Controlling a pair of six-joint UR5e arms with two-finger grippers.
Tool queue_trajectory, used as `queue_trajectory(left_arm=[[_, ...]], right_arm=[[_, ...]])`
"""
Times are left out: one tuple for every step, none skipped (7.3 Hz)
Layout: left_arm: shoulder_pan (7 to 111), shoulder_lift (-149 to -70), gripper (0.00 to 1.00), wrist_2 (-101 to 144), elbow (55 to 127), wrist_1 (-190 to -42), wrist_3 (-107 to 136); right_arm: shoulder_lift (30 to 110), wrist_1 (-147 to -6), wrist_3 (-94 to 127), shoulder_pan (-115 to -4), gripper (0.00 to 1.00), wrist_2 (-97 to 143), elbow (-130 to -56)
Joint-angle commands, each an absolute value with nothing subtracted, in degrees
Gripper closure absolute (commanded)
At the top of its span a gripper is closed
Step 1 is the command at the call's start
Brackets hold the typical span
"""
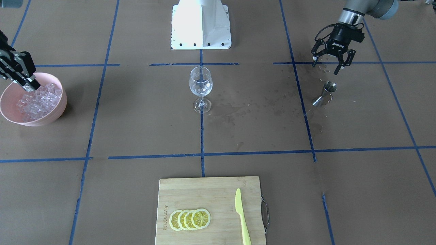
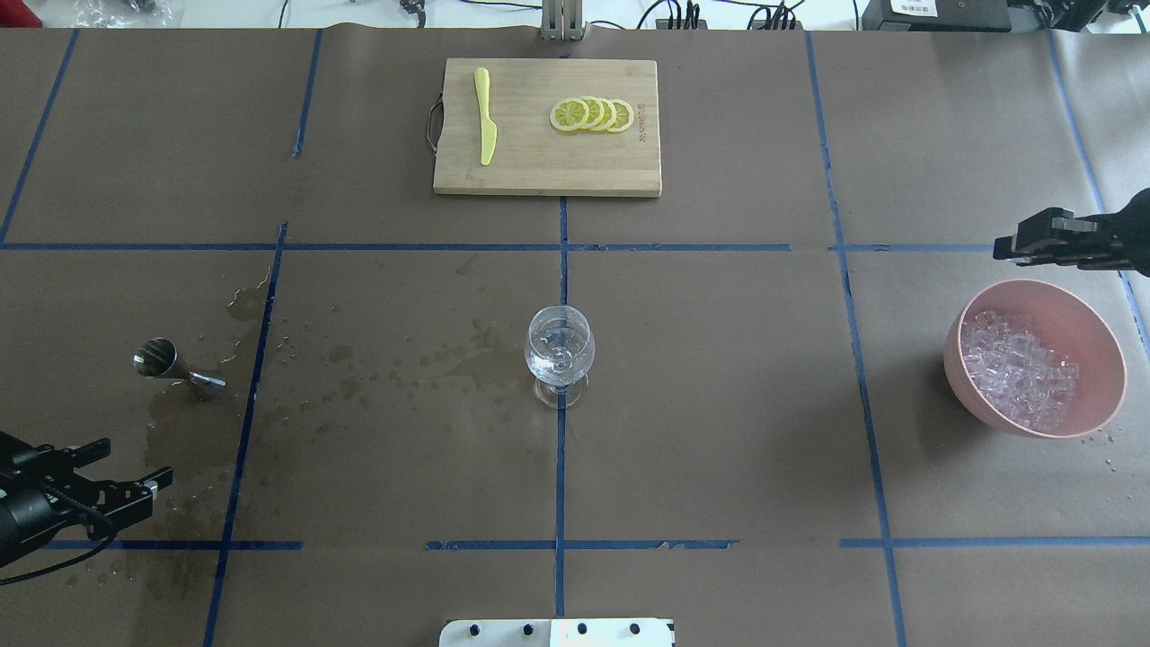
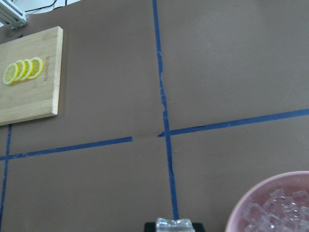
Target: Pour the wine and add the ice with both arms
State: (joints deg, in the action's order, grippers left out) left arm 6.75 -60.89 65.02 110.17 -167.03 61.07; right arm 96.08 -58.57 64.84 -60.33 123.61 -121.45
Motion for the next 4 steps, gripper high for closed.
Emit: queue_trajectory(left_arm=[[7.1, -58.4, 0.00, 75.1, 112.9, -166.9, 61.5], [7.3, -57.9, 0.00, 77.5, 113.4, -166.9, 61.8], [7.5, -56.1, 0.00, 79.7, 114.9, -166.3, 62.0], [11.8, -55.6, 0.00, 85.8, 118.1, -161.3, 61.8]], right_arm=[[84.2, -66.1, 70.9, -60.3, 1.00, 126.9, -121.3], [76.7, -73.8, 72.8, -59.4, 1.00, 128.1, -121.3], [70.8, -79.9, 72.9, -57.0, 1.00, 128.4, -121.3], [67.1, -82.6, 74.3, -54.3, 1.00, 128.1, -121.0]])
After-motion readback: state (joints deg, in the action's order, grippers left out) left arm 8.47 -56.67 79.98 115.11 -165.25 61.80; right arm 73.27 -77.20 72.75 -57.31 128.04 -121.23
